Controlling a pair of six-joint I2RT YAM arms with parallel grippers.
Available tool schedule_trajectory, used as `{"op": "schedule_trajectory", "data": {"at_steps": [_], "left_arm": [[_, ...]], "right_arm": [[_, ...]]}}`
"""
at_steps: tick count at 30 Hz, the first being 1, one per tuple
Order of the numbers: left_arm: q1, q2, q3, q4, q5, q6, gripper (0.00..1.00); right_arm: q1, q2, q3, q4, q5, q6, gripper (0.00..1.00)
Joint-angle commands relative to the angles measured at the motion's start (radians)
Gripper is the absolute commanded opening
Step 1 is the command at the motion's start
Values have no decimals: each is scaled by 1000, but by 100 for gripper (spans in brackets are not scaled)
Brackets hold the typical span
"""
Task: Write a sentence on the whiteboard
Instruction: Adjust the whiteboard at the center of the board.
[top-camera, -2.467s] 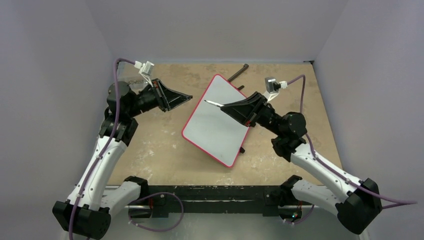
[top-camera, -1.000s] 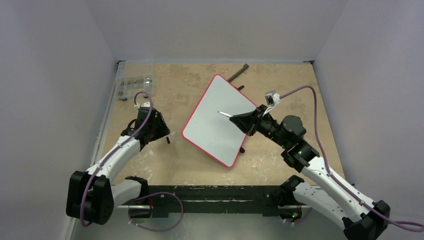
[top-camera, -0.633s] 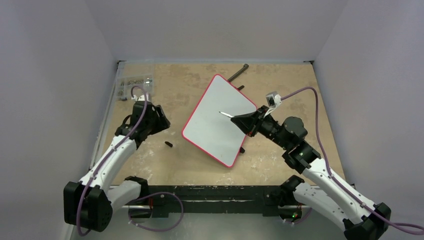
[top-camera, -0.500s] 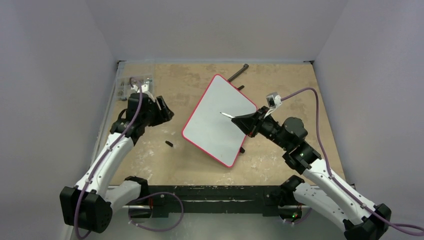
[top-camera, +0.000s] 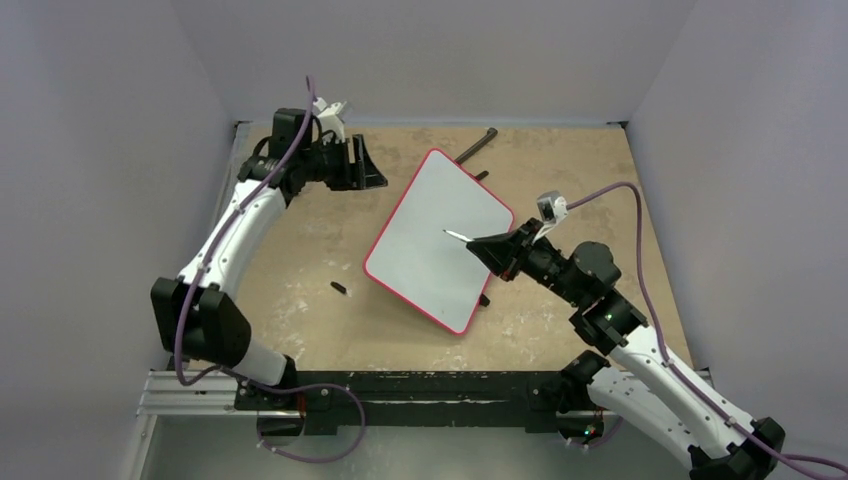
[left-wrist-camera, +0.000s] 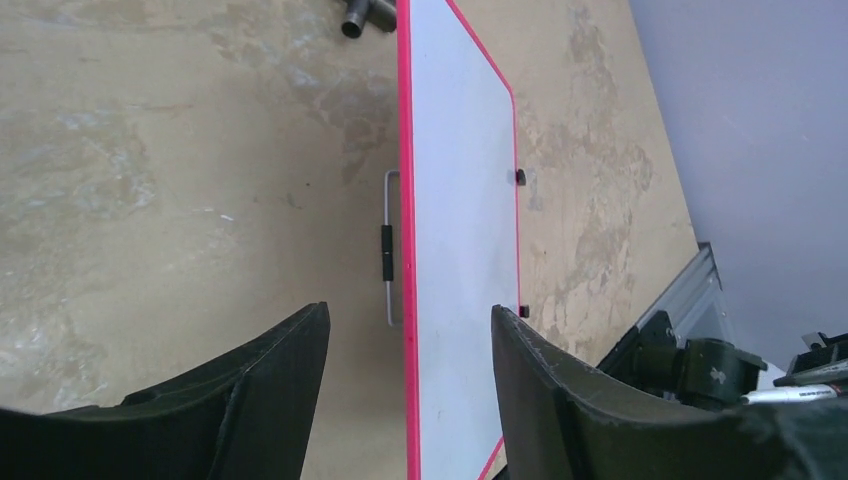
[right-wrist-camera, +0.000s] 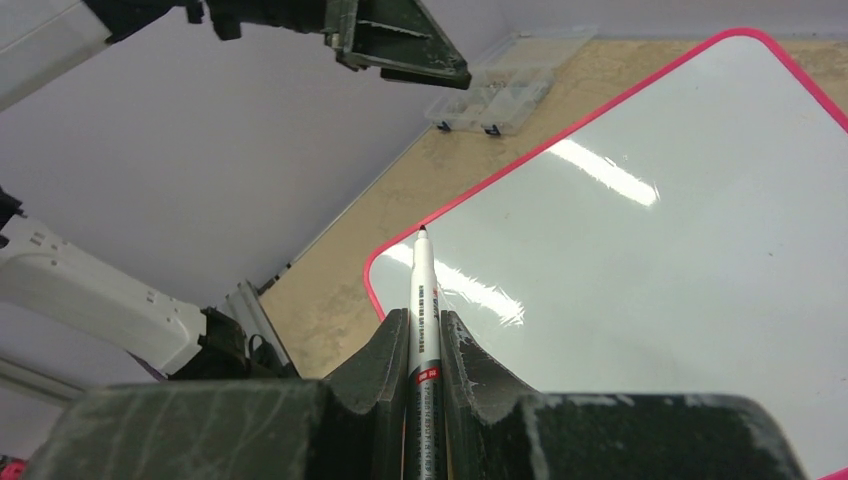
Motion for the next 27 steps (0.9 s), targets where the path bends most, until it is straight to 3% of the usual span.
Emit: {"op": "schedule_trajectory", "data": {"at_steps": [1, 10, 21, 27], "left_arm": [[-4, 135, 113, -44, 174, 33, 58], [-60, 450, 379, -134, 296, 18, 47], [-114, 619, 568, -183, 301, 3, 28], [-170, 736, 735, -252, 342, 33, 22]], "right_arm": [[1, -10, -23, 20, -46, 19, 0], [0, -37, -2, -31, -44, -10, 0], [0, -60, 13, -69, -53, -40, 0], [0, -74, 22, -96, -54, -50, 0]]}}
